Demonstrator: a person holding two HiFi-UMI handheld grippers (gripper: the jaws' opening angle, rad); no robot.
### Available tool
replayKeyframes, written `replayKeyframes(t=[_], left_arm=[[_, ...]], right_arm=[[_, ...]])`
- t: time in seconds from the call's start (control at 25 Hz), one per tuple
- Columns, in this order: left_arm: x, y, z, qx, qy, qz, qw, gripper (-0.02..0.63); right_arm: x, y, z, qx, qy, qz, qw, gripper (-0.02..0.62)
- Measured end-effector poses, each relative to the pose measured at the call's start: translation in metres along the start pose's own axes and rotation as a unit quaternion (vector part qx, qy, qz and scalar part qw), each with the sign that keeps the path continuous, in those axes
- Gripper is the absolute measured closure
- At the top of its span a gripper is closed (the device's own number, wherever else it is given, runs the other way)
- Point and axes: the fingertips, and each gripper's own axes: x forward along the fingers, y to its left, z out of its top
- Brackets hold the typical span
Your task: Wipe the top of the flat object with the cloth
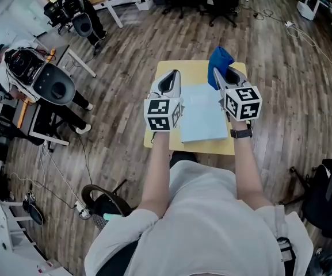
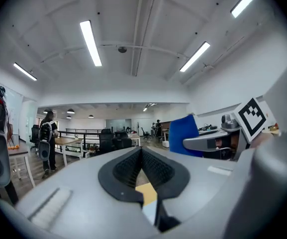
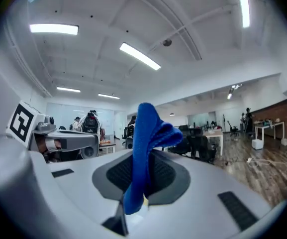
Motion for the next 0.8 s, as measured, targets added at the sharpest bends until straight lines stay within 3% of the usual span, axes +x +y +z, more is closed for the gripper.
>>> replayKeyframes(t=[0.12,0.24,0.8], left_arm=[[0.001,-0.009,0.019,0.026,-0.020,0.002,0.9995,0.597],[0.004,-0.020,0.024,0.029,-0.027,-0.007,0.9992,0.595],[-0.005,-0.020,0.011,0.034,-0.007,-0.003,0.9994,0.597]], right_arm=[[-0.007,0.005,0.017,-0.037,-0.018,-0.006,0.999,0.537],[-0.009,0.001,0.019,-0.052,-0.018,-0.024,0.998,0.537],[-0.010,0.002,0.011,-0.029,-0.026,-0.032,0.999,0.537]])
